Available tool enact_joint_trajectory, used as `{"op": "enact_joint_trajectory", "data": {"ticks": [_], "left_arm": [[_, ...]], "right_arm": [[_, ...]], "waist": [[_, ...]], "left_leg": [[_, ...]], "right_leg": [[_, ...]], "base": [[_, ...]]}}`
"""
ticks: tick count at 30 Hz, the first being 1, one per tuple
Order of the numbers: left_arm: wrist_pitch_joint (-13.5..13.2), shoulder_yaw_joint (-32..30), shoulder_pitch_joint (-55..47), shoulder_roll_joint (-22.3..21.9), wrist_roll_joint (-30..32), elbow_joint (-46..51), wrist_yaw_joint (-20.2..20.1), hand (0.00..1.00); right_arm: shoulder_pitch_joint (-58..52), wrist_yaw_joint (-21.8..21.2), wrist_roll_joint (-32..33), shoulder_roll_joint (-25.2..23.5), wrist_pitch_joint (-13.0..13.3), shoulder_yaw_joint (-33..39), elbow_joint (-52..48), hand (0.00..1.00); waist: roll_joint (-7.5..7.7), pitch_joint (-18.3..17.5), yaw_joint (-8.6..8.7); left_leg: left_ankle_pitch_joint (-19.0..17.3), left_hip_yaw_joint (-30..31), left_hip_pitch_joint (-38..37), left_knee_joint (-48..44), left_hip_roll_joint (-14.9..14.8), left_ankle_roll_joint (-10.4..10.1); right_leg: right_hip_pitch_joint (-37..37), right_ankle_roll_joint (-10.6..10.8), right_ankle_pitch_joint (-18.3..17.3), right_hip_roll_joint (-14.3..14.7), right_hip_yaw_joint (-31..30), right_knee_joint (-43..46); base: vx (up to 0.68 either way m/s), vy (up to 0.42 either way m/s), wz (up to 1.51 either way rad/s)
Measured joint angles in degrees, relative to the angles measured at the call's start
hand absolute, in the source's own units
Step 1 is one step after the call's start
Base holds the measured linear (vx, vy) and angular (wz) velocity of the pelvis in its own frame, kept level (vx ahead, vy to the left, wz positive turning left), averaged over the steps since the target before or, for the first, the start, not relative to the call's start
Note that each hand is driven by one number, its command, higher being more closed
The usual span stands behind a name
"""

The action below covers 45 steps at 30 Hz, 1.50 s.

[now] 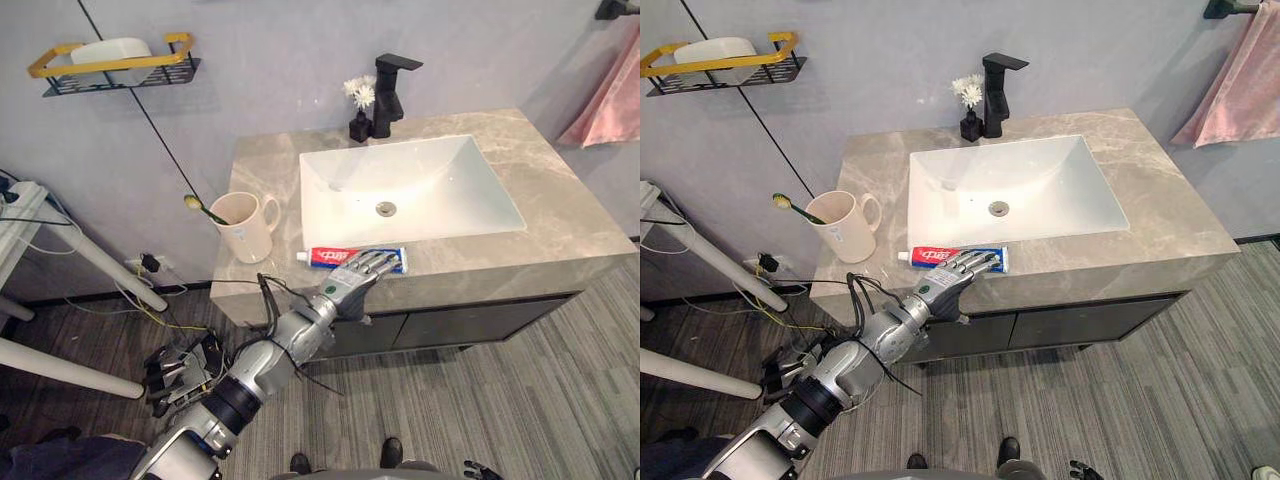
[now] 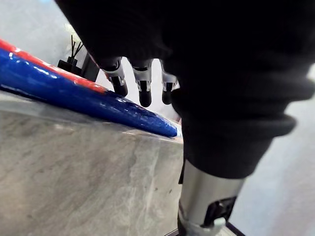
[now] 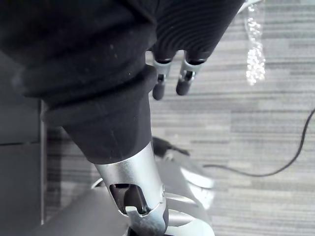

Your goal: Organize washtable

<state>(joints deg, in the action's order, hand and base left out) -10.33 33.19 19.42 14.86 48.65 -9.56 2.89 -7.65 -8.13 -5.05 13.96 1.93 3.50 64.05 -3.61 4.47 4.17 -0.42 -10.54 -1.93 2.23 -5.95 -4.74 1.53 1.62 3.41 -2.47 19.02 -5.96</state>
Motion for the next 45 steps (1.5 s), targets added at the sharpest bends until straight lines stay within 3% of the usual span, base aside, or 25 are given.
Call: {"op": "enact_joint_trajectory", "data": {"ticks": [10, 17, 27, 34, 45], "left_arm": [[0.56, -0.54, 3.23, 0.29, 3.54, -2.03, 3.55, 0.0], [1.35, -5.02, 3.31, 0.63, 3.24, 1.54, 6.27, 0.0], [1.36, -5.0, 3.64, 0.65, 2.97, 2.64, 6.34, 0.0], [1.05, -3.28, 4.65, 1.46, 3.68, -3.52, 3.39, 0.0], [2.33, -4.75, 9.77, 5.16, 5.68, -13.57, 3.75, 0.0]], "right_arm": [[0.43, 0.35, -0.09, 0.05, 0.12, -0.12, 0.02, 0.0], [0.63, 0.35, -0.31, 0.05, 0.12, -0.25, 0.04, 0.0], [0.91, 0.37, -0.5, 0.55, 0.1, -2.12, 0.04, 0.0], [1.08, 0.35, -0.78, 0.7, 0.13, -2.66, 0.03, 0.0], [1.07, 0.33, -1.67, 0.73, 1.04, -2.43, 0.02, 0.0]], "waist": [[-0.07, 0.37, 0.67], [-0.08, 0.38, 1.03], [-0.08, 0.37, 0.81], [-0.08, 0.38, 1.28], [-0.15, 0.88, 1.4]], "left_leg": [[-0.01, -0.52, -0.35, 0.08, 0.03, 0.02], [-0.01, -0.56, -0.59, 0.15, 0.04, 0.02], [0.0, -0.52, -0.74, 0.01, 0.04, 0.03], [0.0, -0.52, -0.91, -0.13, 0.04, 0.03], [-0.04, -2.18, -0.93, -0.09, -0.08, 0.05]], "right_leg": [[0.03, 0.04, 0.25, -0.07, -0.44, -0.01], [0.24, 0.04, 0.25, -0.07, -0.44, 0.01], [0.47, 0.03, 0.34, -0.06, -0.39, 0.01], [0.66, -0.01, 0.43, -0.08, -0.44, -0.02], [-0.23, -0.17, 0.89, 0.07, -2.21, -0.02]], "base": [[0.0, 0.008, -0.02], [0.0, 0.0, 0.0], [0.0, 0.0, 0.0], [0.0, 0.0, 0.0], [0.01, 0.006, -0.08]]}}
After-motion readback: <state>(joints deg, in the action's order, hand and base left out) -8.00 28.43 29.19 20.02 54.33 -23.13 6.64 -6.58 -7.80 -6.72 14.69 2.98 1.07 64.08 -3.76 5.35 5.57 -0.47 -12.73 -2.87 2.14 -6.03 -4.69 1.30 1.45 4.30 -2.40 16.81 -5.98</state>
